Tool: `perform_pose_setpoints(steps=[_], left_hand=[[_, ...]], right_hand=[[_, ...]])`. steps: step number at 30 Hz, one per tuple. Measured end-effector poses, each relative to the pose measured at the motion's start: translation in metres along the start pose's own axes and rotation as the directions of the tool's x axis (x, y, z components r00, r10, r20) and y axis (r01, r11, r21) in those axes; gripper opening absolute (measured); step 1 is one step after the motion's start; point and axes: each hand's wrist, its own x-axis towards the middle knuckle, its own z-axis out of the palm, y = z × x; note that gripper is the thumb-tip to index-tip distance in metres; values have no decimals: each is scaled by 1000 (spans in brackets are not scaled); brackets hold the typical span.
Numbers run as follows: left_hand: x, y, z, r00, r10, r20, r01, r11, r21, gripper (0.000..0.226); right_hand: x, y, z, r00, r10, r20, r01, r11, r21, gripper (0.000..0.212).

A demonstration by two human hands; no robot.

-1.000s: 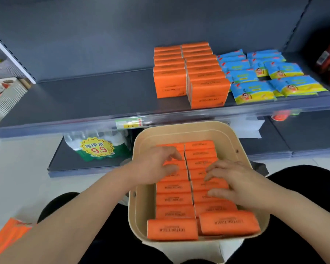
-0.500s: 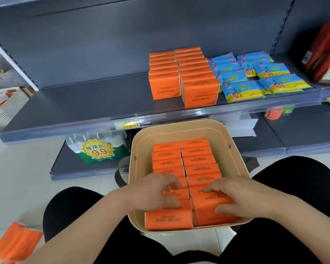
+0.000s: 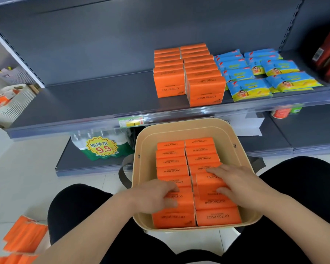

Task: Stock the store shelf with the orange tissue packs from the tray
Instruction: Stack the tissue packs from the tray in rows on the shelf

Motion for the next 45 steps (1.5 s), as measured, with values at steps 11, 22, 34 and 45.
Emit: perform_pose_setpoints(steps=[11, 22, 34, 45], left_hand=[[-4, -4, -6, 969, -14, -245, 34, 997, 75, 46], [31, -9, -155, 563, -100, -820, 141, 990, -24, 43], [132, -11, -226, 569, -20, -822, 239, 961, 142, 52], [129, -26, -214, 434, 18, -901, 60, 997, 49, 53]], right_hand=[[2, 1, -7, 998, 28, -57, -26, 999, 41, 56], [76, 31, -60, 907, 72, -415, -39, 995, 88, 49], [111, 43, -37, 909, 62, -413, 32, 976, 216, 49], [111, 39, -36, 913, 25, -406, 55, 981, 184, 52]])
